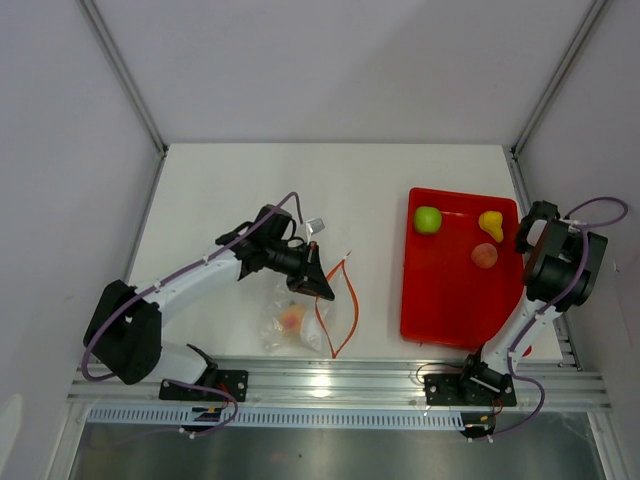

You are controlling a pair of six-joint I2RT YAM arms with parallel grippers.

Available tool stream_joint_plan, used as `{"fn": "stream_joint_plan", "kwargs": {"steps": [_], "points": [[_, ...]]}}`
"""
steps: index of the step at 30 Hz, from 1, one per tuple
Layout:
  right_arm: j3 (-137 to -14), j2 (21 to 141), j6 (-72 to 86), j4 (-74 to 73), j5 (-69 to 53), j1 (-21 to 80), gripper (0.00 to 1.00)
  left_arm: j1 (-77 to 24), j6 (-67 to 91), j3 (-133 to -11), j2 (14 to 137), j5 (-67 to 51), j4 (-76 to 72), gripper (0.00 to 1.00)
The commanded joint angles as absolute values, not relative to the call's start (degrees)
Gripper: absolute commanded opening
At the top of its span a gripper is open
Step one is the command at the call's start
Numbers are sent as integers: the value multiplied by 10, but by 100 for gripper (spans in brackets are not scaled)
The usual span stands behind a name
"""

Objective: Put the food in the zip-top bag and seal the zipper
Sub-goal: Pick up the fake vegetable at the center of the board.

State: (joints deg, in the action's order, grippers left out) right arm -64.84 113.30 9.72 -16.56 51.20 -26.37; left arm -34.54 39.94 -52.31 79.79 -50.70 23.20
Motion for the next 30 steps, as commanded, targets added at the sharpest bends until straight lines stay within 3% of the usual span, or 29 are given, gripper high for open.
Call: {"fn": "stream_joint_plan", "kwargs": {"steps": [1,6,9,10,12,16,21,30], "points": [[-662,1156,97,-158,510,-272,73,-347,394,-546,806,-519,221,1],[-657,1159,104,-152,504,-273,66,-347,393,-546,809,-520,220,0],[-657,1159,108,-154,498,-275,54,-346,393,-547,812,-520,218,1],[-657,1159,110,-154,498,-275,44,-346,393,-547,812,-520,219,1],[-654,1154,112,-153,496,-273,35,-346,392,-546,812,-520,218,1],[-650,1143,111,-157,497,-263,22,-347,394,-543,812,-522,215,1],[-637,1122,109,-158,512,-239,16,-346,399,-537,804,-523,207,1],[-615,1066,120,-179,560,-169,14,-347,410,-525,792,-526,189,1]]}}
